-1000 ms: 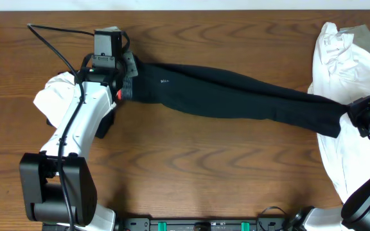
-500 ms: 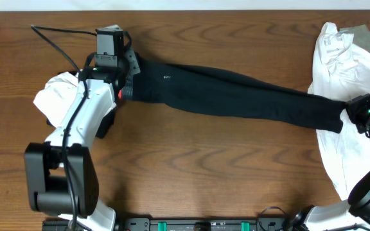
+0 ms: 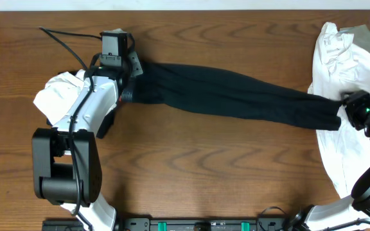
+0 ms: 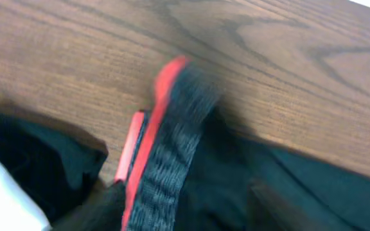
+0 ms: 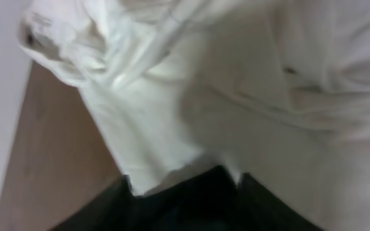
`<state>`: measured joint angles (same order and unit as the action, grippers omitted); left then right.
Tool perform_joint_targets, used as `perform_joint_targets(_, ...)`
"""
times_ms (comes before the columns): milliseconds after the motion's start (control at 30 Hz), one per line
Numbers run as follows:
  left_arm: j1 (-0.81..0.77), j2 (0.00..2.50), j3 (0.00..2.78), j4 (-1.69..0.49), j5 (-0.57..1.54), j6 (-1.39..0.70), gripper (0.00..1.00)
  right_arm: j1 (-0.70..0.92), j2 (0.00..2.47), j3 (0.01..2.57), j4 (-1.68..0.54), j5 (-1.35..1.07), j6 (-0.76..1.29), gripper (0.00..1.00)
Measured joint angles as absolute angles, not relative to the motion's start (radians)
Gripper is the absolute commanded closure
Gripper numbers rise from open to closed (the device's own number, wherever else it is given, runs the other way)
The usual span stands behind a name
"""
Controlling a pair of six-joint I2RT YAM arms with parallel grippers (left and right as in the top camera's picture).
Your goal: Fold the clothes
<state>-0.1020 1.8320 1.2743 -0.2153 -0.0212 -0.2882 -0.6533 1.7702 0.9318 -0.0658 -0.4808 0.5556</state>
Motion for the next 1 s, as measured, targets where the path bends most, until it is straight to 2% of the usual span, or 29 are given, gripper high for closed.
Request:
perform_joint_targets(33, -0.102, 1.832, 1.282, -0.234, -0.021, -0.287, 0.3, -0.654, 1.77, 0.932, -0.065, -0.499, 0.547, 0.38)
perform_joint_targets(67, -0.102, 1.832, 1.294, -0.258, -0.022, -0.284, 0.24, -0.655, 1.77, 0.932, -0.066, -0.518, 0.539, 0.37)
perform_joint_targets(200, -0.102, 1.831, 1.38, -0.399, -0.021, -0.261, 0.24, -0.655, 1.765, 0.933, -0.098, -0.593, 0.505, 0.44)
perform_joint_targets(300, -0.104, 1.821, 1.456, -0.511, -0.005, -0.239, 0.41, -0.653, 1.731, 0.933, -0.155, -0.626, 0.471, 0.53)
perform_joint_targets(367, -0.113, 1.805, 1.498, -0.588, 0.005, -0.218, 0.51, -0.641, 1.681, 0.933, -0.208, -0.636, 0.438, 0.7)
perform_joint_targets(400, -0.125, 1.79, 1.515, -0.625, 0.007, -0.197, 0.55, -0.627, 1.645, 0.933, -0.236, -0.638, 0.423, 0.74)
perform_joint_targets(533, -0.19, 1.761, 1.538, -0.712, 0.021, -0.149, 0.72, -0.51, 1.51, 0.938, -0.345, -0.649, 0.366, 0.83)
perform_joint_targets(600, -0.22, 1.762, 1.538, -0.752, 0.025, -0.136, 0.79, -0.421, 1.473, 0.94, -0.387, -0.649, 0.336, 0.83)
perform_joint_targets(667, -0.235, 1.771, 1.536, -0.785, 0.028, -0.124, 0.8, -0.307, 1.46, 0.941, -0.409, -0.639, 0.303, 0.83)
perform_joint_targets(867, -0.223, 1.824, 1.521, -0.804, 0.027, -0.123, 0.81, 0.016, 1.493, 0.941, -0.36, -0.538, 0.244, 0.86)
perform_joint_targets(1000, -0.217, 1.884, 1.517, -0.804, 0.027, -0.123, 0.81, 0.145, 1.576, 0.941, -0.249, -0.499, 0.23, 0.86)
